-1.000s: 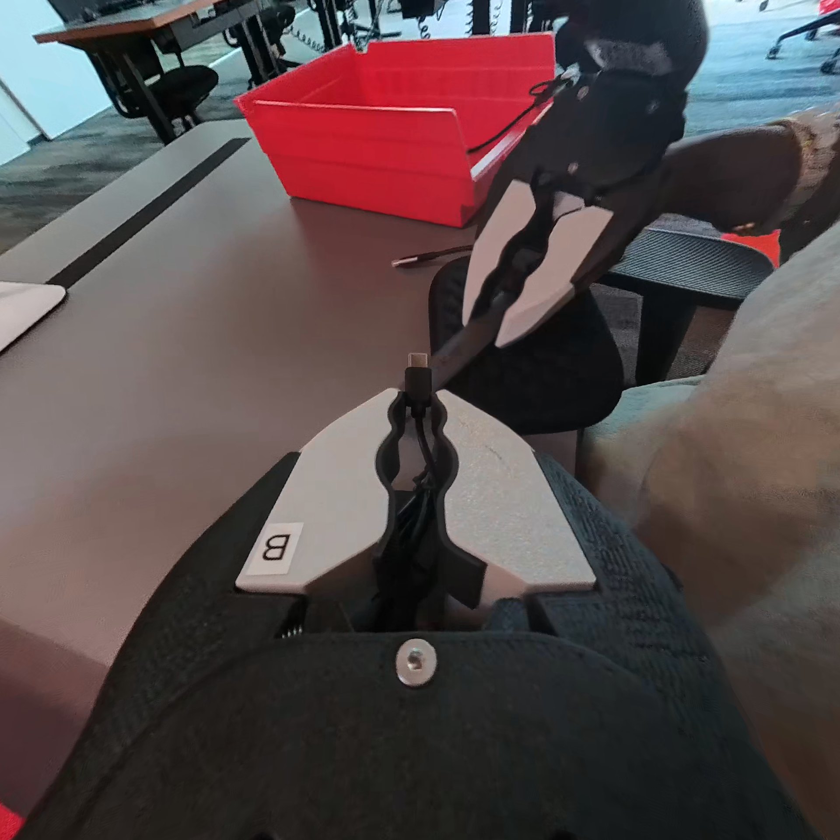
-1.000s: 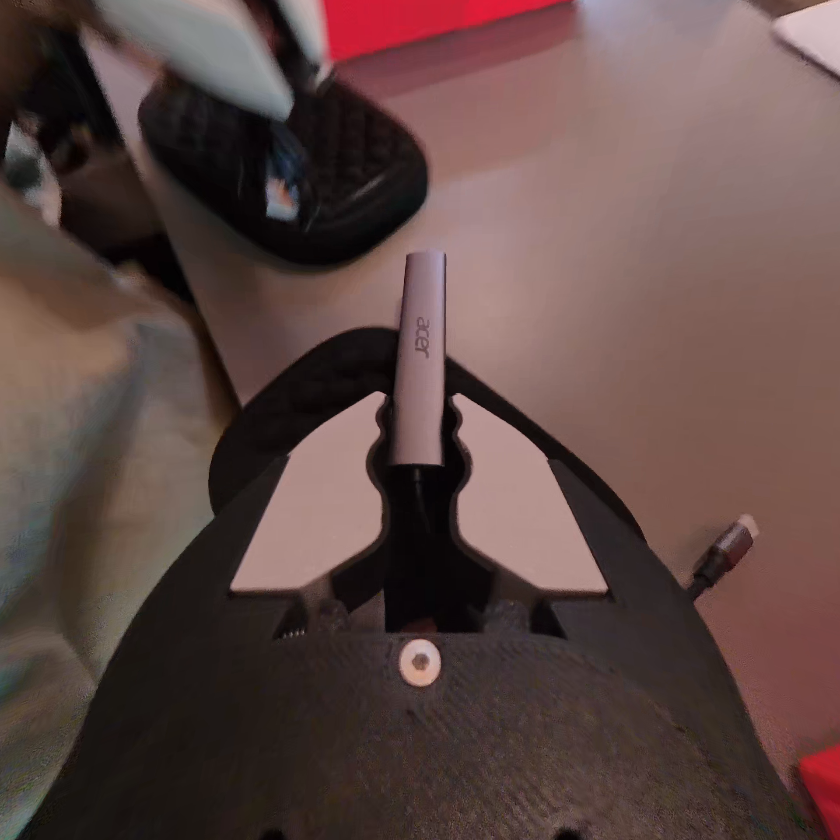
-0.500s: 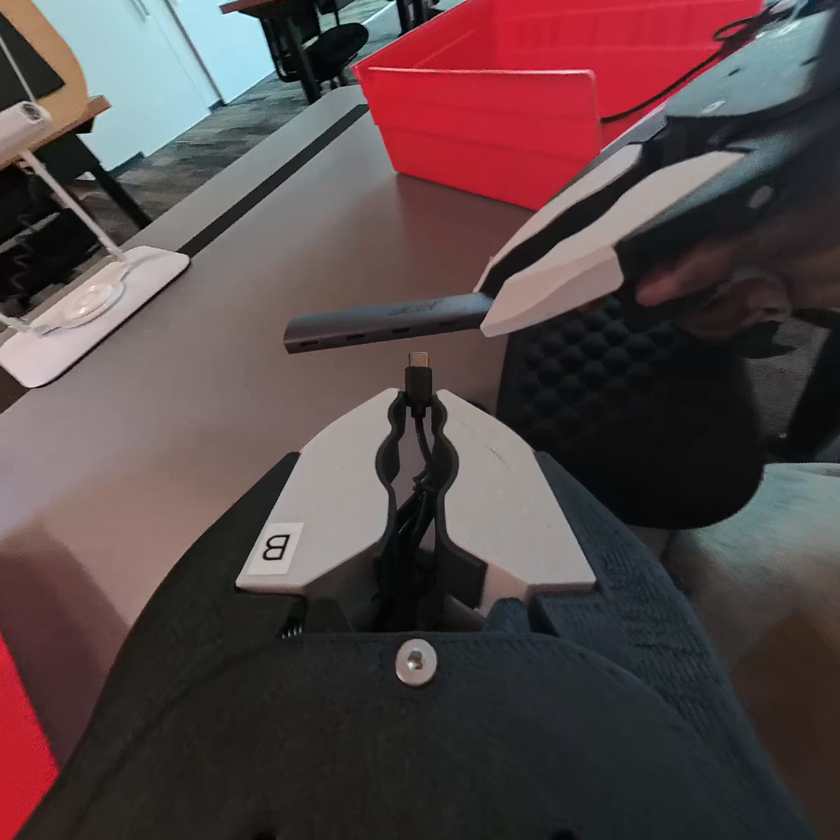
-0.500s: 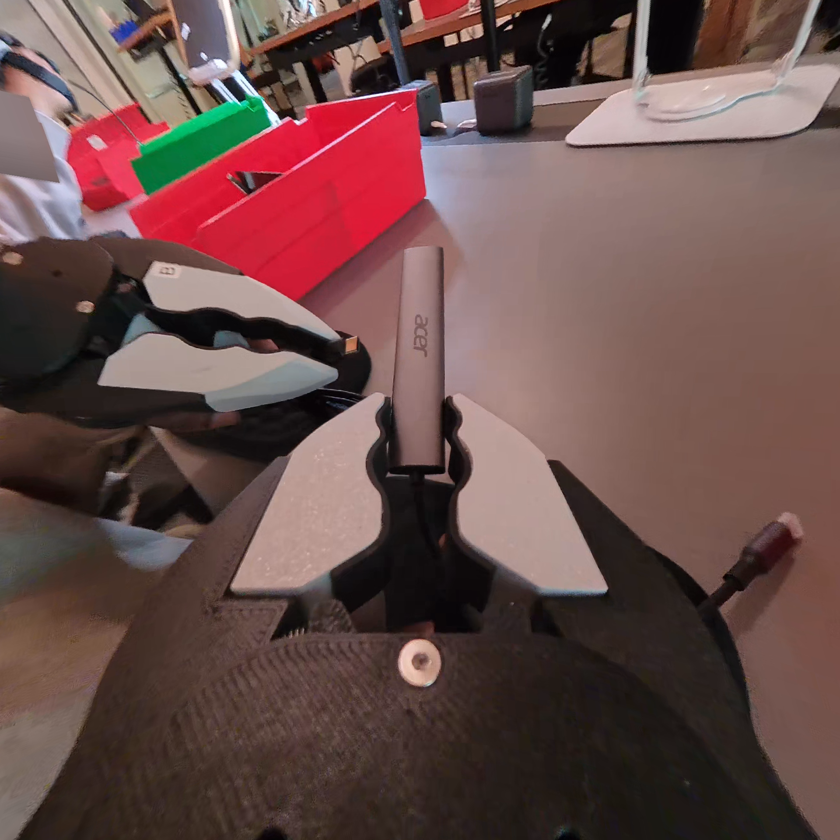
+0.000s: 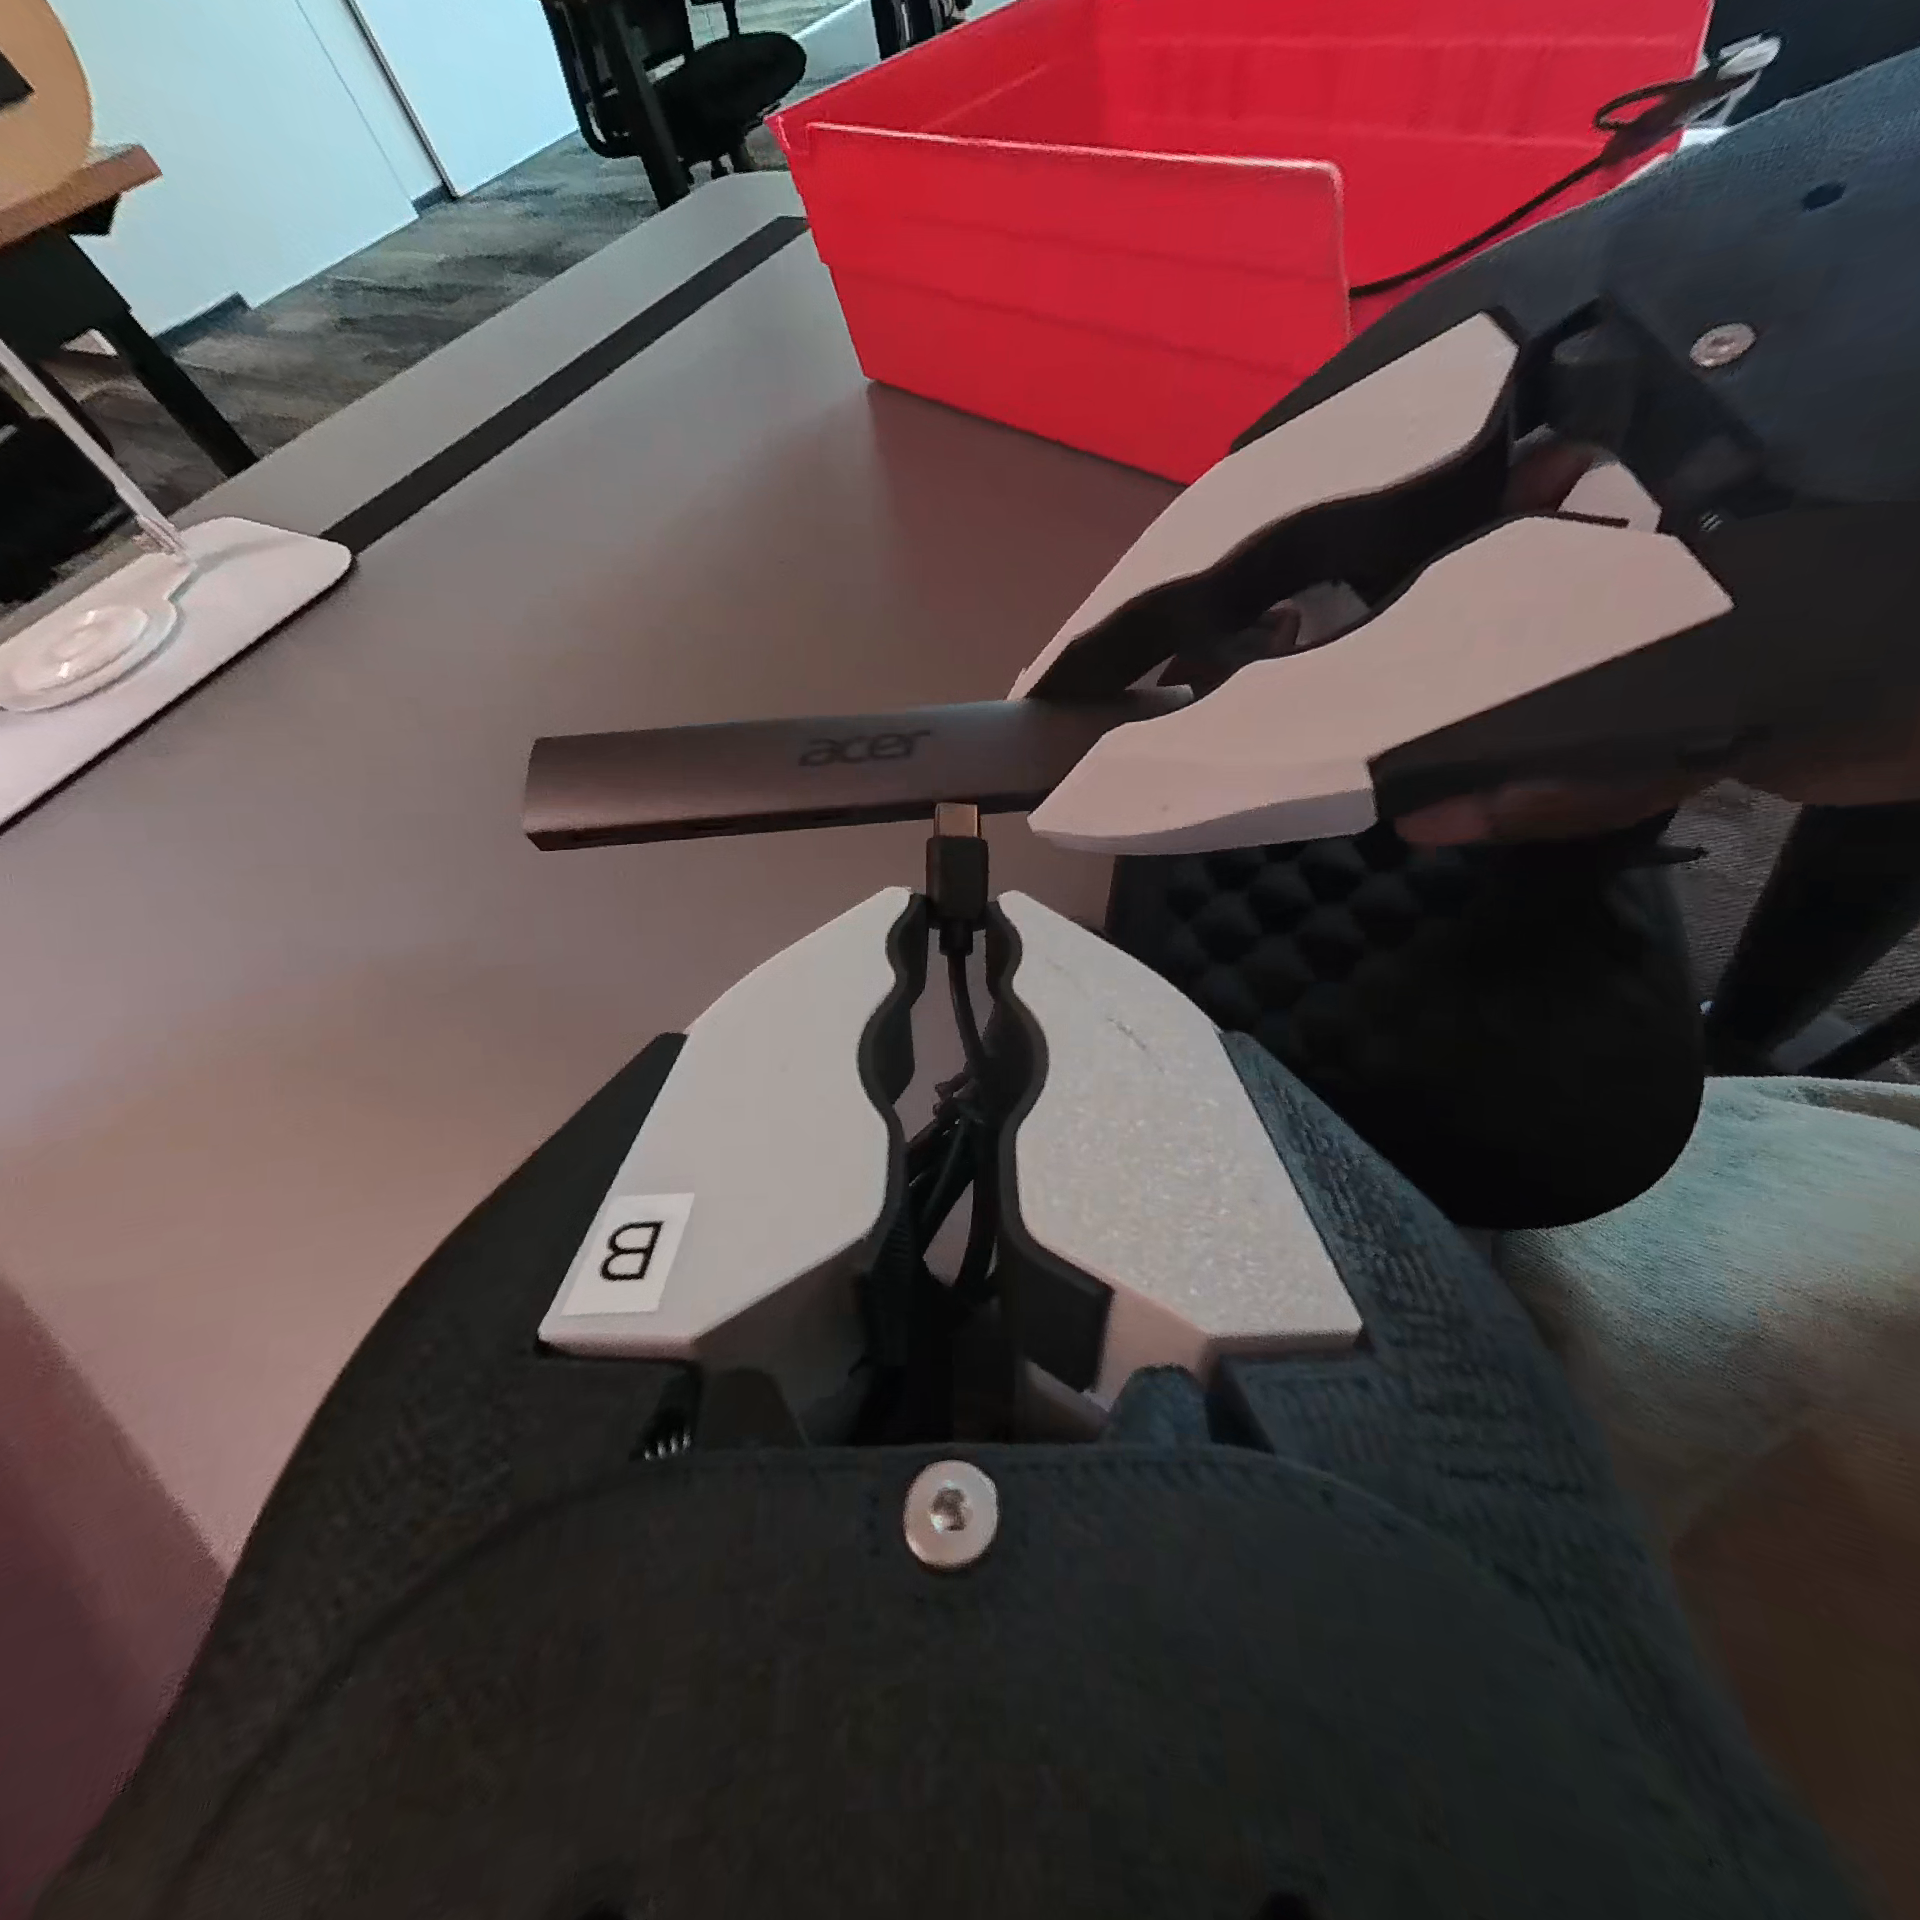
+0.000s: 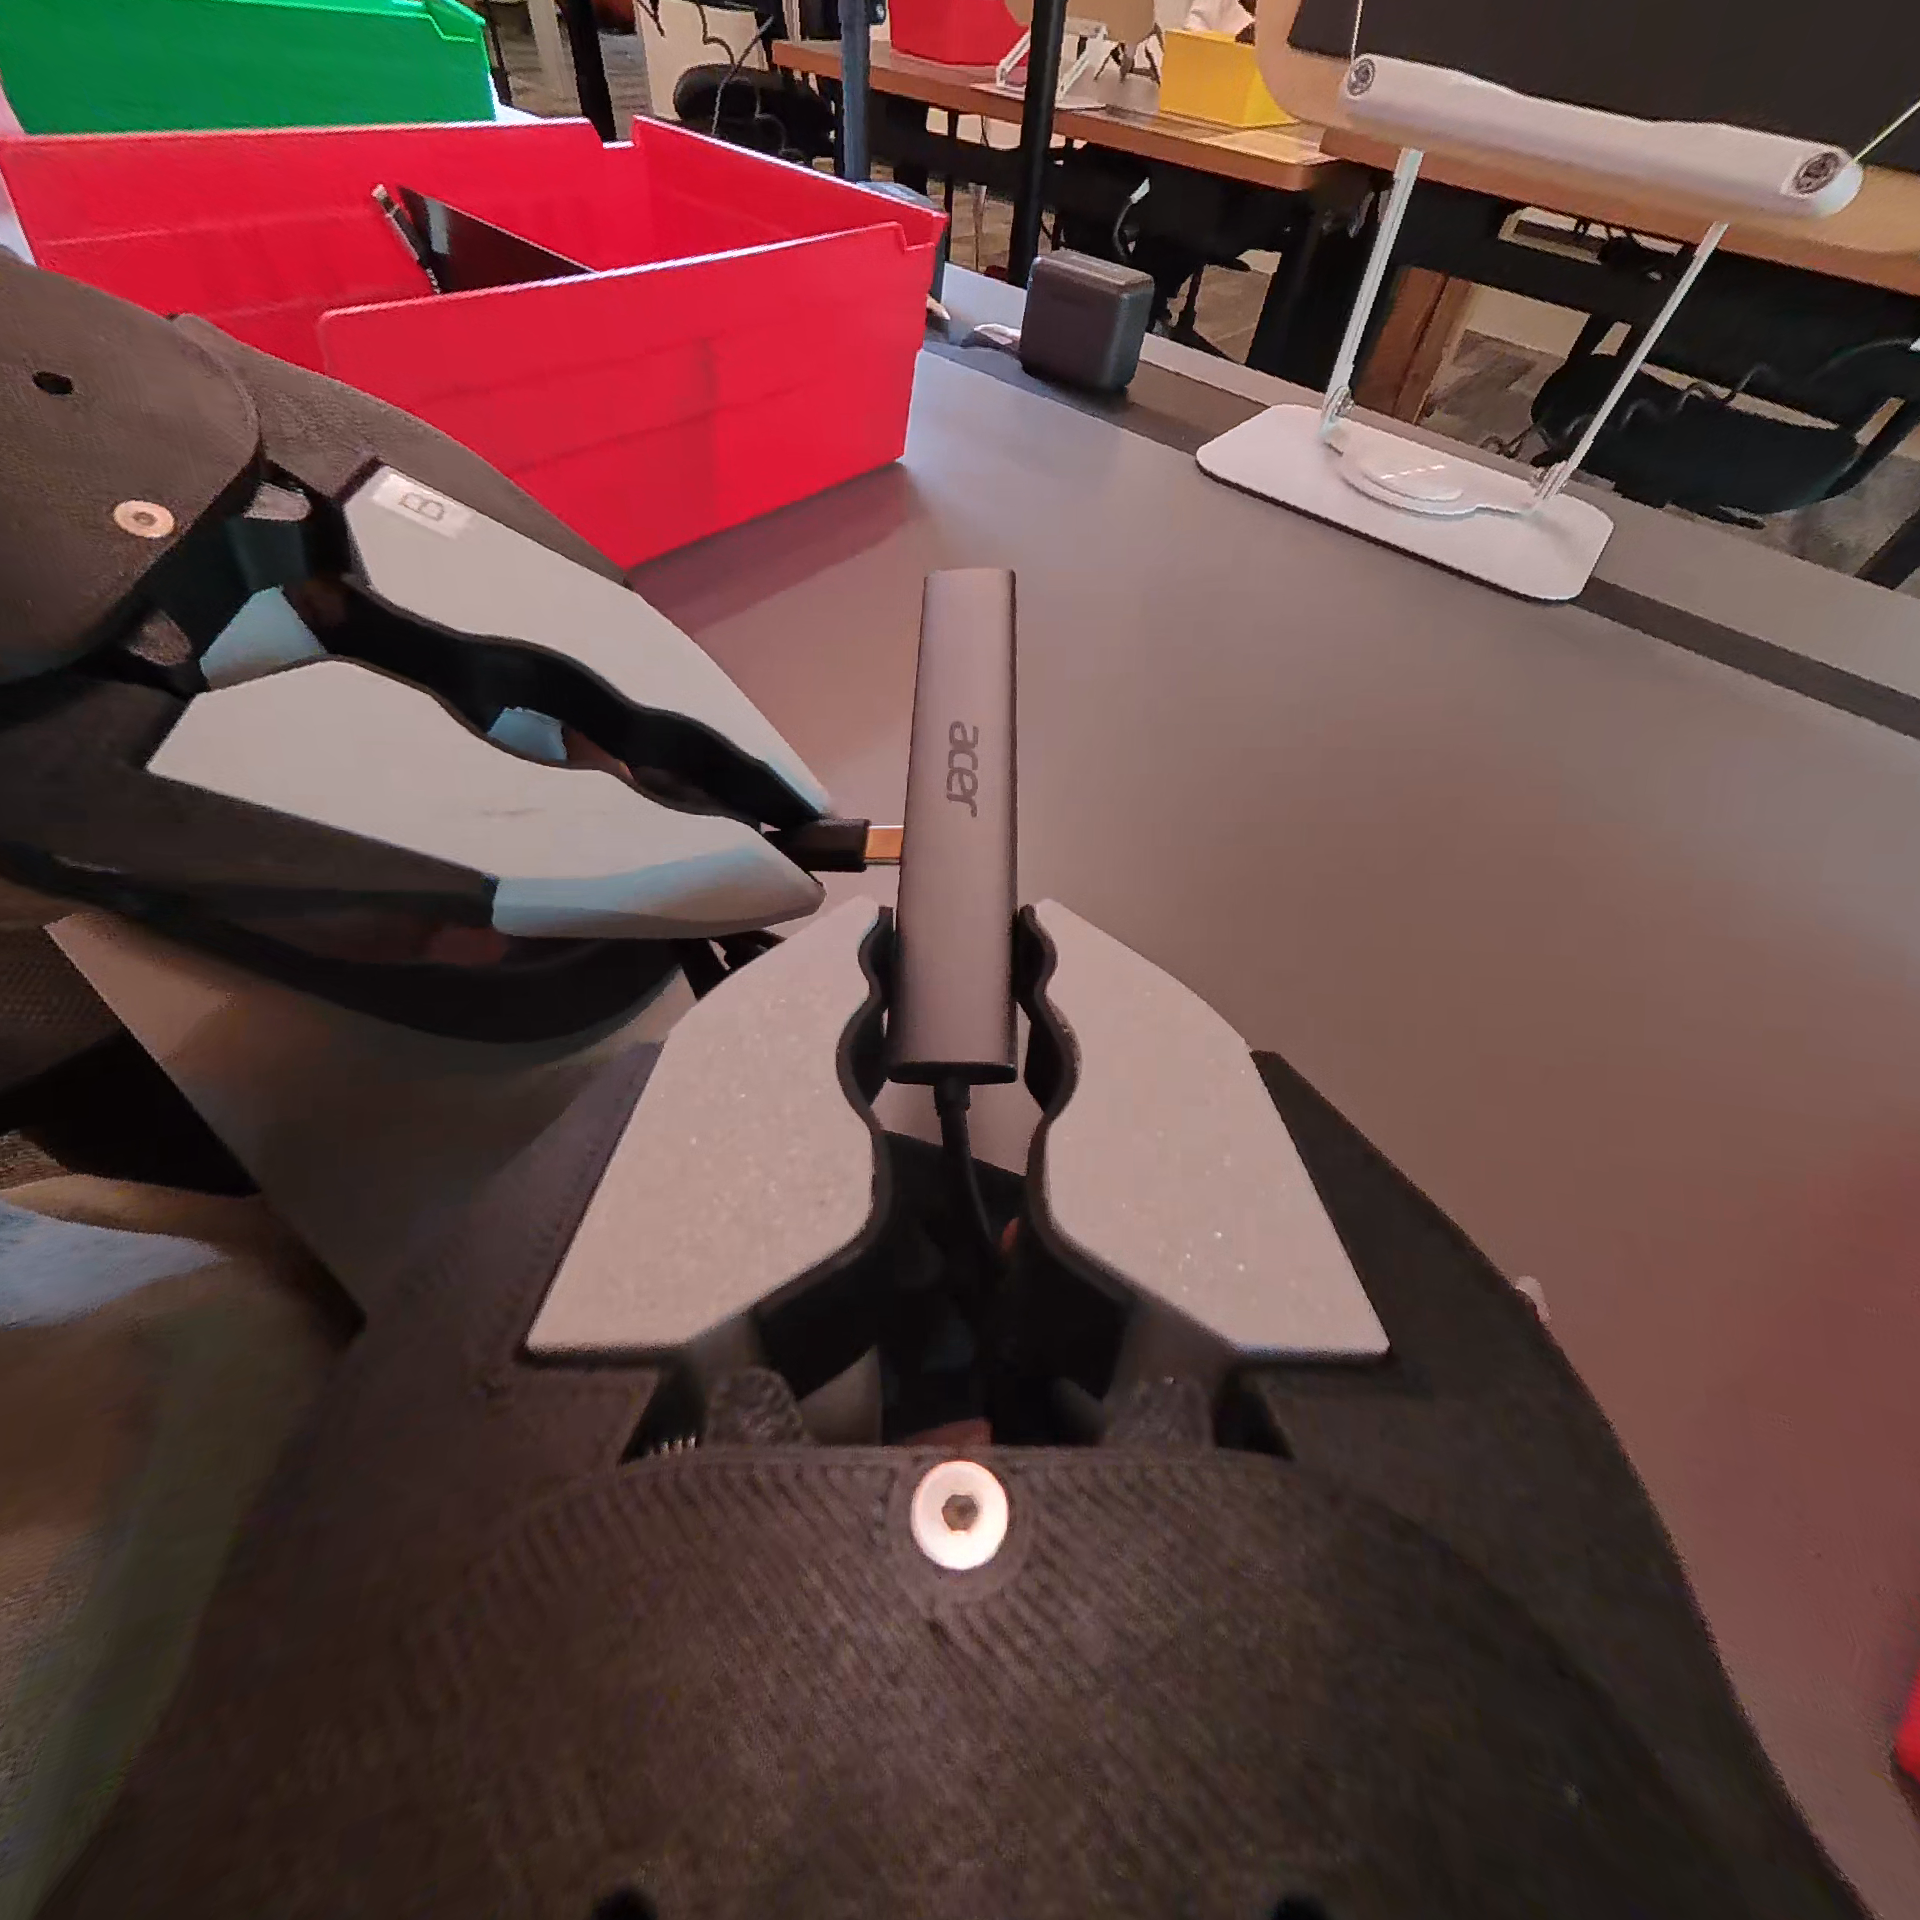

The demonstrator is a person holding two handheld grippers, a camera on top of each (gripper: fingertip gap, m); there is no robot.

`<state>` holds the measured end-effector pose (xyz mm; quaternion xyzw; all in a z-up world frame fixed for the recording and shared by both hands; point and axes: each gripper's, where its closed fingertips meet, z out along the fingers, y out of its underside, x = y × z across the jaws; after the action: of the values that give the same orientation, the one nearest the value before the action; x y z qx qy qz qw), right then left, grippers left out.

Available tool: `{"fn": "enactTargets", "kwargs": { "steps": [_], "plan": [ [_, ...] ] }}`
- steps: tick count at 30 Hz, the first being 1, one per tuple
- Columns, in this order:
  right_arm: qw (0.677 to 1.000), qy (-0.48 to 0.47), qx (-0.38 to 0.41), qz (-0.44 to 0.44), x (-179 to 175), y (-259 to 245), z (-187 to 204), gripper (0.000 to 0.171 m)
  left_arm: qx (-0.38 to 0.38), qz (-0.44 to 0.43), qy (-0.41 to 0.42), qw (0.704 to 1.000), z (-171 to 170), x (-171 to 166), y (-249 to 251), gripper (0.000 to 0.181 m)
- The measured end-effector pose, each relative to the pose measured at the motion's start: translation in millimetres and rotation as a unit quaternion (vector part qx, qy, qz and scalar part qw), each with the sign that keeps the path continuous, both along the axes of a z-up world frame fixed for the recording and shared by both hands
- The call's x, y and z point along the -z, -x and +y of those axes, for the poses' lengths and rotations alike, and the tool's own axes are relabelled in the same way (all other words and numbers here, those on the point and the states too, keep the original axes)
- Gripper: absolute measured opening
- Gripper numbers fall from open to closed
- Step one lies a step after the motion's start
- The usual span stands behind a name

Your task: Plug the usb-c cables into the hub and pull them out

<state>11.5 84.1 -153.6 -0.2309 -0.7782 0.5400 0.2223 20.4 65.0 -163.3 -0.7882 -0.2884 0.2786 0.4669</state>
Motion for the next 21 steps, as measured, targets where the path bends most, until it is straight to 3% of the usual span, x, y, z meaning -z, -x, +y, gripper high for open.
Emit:
{"fn": "enactTargets", "kwargs": {
  "steps": [8, 16, 21],
  "plan": [
    [0.999, -0.013, -0.010, 0.045, -4, -5, -3, 0.021, 0.019, -0.046, -0.046, 0.998, -1, 2, -2, 0.010],
    [0.976, -0.136, -0.001, 0.167, 1, -7, -4, 0.022, 0.022, -0.068, -0.023, 0.997, -1, 10, -3, 0.010],
    [0.987, -0.108, -0.014, 0.119, 4, -7, -1, 0.022, 0.026, -0.056, -0.029, 0.998, 2, 8, -3, 0.009]
  ]
}}
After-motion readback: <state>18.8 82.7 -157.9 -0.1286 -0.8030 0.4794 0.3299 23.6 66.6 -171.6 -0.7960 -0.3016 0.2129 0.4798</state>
